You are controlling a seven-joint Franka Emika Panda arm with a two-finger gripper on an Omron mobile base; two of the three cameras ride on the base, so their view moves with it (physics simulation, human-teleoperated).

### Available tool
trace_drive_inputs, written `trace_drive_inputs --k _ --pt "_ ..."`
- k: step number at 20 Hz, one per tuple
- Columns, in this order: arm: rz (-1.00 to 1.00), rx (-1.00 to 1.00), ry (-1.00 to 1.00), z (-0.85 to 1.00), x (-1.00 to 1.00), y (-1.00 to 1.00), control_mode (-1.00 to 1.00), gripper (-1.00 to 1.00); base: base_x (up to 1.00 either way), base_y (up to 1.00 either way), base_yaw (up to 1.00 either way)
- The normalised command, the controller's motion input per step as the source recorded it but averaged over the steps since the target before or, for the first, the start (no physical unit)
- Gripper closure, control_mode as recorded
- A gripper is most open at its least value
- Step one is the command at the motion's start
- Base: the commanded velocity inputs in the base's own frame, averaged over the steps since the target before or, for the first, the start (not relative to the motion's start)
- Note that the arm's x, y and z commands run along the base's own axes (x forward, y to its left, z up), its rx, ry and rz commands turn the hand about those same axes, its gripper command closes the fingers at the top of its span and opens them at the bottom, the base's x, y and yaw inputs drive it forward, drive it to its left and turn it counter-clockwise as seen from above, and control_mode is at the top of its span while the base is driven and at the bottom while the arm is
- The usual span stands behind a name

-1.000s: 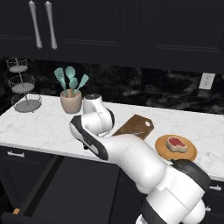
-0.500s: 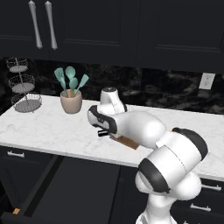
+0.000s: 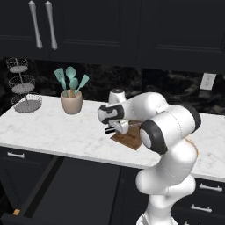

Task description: Pick up the knife from the drawer and place it on the cutting board. Then place the meat from the plate to the cutting board.

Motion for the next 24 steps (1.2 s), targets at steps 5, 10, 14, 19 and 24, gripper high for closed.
trace_drive_inputs --k 5,10,14,19,24 --pt "0.11 0.0 0.05 -0.23 0.55 -0.31 -1.0 1.0 0.0 0.0 0.0" --pt "0.01 0.0 0.08 -0.32 0.11 -0.55 -1.0 1.0 0.0 0.0 0.0" --pt "0.0 0.0 0.04 -0.41 0.16 -0.17 -1.0 -1.0 0.0 0.0 0.0" --pt "0.0 0.0 0.01 -0.28 0.14 -0.06 -1.0 -1.0 0.0 0.0 0.0" --pt "0.0 0.02 -0.15 0.11 -0.62 -0.62 -1.0 -1.0 0.0 0.0 0.0"
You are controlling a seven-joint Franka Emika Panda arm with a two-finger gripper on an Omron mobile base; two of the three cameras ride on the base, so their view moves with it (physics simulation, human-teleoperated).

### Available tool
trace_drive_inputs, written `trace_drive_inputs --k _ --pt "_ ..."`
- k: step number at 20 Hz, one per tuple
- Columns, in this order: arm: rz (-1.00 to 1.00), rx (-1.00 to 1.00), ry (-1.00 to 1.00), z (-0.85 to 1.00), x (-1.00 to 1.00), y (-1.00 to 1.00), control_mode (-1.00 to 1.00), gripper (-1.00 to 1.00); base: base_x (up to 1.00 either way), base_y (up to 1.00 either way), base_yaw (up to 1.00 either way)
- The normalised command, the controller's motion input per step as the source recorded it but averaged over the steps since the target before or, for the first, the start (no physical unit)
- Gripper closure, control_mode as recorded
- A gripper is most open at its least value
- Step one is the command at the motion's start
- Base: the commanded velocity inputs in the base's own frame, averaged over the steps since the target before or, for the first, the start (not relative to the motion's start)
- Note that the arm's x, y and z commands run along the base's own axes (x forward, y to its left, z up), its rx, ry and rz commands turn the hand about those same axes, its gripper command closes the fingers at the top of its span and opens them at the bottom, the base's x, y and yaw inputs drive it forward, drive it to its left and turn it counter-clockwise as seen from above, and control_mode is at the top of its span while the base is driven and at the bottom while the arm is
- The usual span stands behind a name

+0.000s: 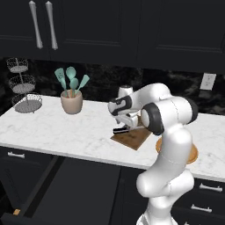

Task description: Pick up the knife from the drawer and place it on the cutting board. Then place the meat from the plate to the cutting board.

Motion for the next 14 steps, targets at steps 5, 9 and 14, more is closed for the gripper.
trace_drive_inputs --k 5,9,14 --pt "0.0 0.01 -0.13 0.19 -0.64 -0.53 -1.0 -1.0 0.0 0.0 0.0" --pt "0.0 0.0 -0.11 0.04 -0.59 -0.21 -1.0 -1.0 0.0 0.0 0.0" --pt "0.01 0.0 -0.06 0.14 -0.43 -0.23 -1.0 -1.0 0.0 0.0 0.0"
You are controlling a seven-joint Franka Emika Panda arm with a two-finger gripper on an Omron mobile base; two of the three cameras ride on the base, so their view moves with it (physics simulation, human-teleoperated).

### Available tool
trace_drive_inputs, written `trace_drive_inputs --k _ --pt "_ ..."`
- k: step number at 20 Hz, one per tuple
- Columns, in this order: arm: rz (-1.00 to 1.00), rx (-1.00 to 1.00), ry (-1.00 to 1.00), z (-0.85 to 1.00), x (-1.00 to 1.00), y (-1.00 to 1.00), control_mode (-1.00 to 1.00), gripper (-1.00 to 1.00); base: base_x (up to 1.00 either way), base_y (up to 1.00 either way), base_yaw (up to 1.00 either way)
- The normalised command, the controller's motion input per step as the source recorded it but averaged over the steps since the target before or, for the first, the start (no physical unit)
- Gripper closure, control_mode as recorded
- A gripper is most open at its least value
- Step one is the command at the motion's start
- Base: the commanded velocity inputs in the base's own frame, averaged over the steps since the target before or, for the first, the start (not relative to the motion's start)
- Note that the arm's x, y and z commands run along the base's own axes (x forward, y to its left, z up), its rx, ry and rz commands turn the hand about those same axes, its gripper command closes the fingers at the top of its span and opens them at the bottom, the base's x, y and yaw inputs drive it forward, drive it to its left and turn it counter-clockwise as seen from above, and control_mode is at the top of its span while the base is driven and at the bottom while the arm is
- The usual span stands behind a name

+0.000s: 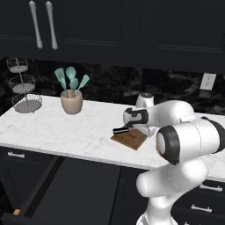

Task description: Pick up the knife from the drawer and place it on the cutting board. Then place the meat from the plate to the cutting board.

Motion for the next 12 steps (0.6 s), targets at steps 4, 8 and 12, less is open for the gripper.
trace_drive_inputs --k 4,8,12 --pt "0.18 -0.01 0.0 0.44 -0.13 -0.02 -1.0 -1.0 0.0 0.0 0.0" --pt "0.35 -0.12 0.03 0.44 -0.19 0.0 -1.0 -1.0 0.0 0.0 0.0" --pt "0.46 -0.16 0.03 0.22 -0.21 -0.13 -1.0 -1.0 0.0 0.0 0.0"
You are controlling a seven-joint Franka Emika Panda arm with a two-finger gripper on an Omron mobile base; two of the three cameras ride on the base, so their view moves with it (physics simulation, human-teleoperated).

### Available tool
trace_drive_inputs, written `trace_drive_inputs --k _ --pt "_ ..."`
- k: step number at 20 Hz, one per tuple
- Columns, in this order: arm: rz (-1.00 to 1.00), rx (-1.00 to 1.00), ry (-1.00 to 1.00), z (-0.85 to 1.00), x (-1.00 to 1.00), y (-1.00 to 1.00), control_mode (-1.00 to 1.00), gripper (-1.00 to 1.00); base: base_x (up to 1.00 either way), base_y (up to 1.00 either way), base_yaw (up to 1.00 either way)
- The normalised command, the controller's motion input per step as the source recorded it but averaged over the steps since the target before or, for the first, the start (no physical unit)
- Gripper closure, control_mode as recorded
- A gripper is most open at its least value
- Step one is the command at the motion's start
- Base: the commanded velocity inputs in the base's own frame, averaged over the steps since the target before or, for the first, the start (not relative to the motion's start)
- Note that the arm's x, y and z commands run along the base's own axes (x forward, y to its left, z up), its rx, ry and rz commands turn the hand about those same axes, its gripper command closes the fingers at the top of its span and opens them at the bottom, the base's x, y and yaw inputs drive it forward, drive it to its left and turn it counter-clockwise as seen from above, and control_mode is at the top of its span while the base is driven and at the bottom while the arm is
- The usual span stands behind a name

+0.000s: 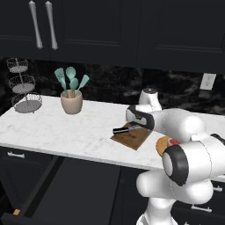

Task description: Pick up the knife from the drawer and place it on the cutting board. Then place the meat from the plate to the cutting board.

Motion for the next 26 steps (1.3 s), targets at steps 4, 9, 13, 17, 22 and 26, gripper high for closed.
trace_drive_inputs --k 4,9,13,17,22,26 --pt "0.55 -0.08 0.0 0.0 -0.26 -0.36 -1.0 -1.0 0.0 0.0 0.0" --pt "0.5 -0.04 0.0 0.0 -0.64 -0.79 -1.0 -1.0 0.0 0.0 0.0" --pt "0.4 -0.09 0.0 0.0 -0.88 -0.68 -1.0 -1.0 0.0 0.0 0.0" --pt "0.29 -0.1 0.0 0.0 -0.8 -0.7 -1.0 -1.0 0.0 0.0 0.0" --pt "0.15 -0.04 0.0 0.09 -0.09 -0.76 -1.0 -1.0 0.0 0.0 0.0" --pt "0.1 0.0 0.0 0.01 0.0 -0.54 -1.0 -1.0 0.0 0.0 0.0"
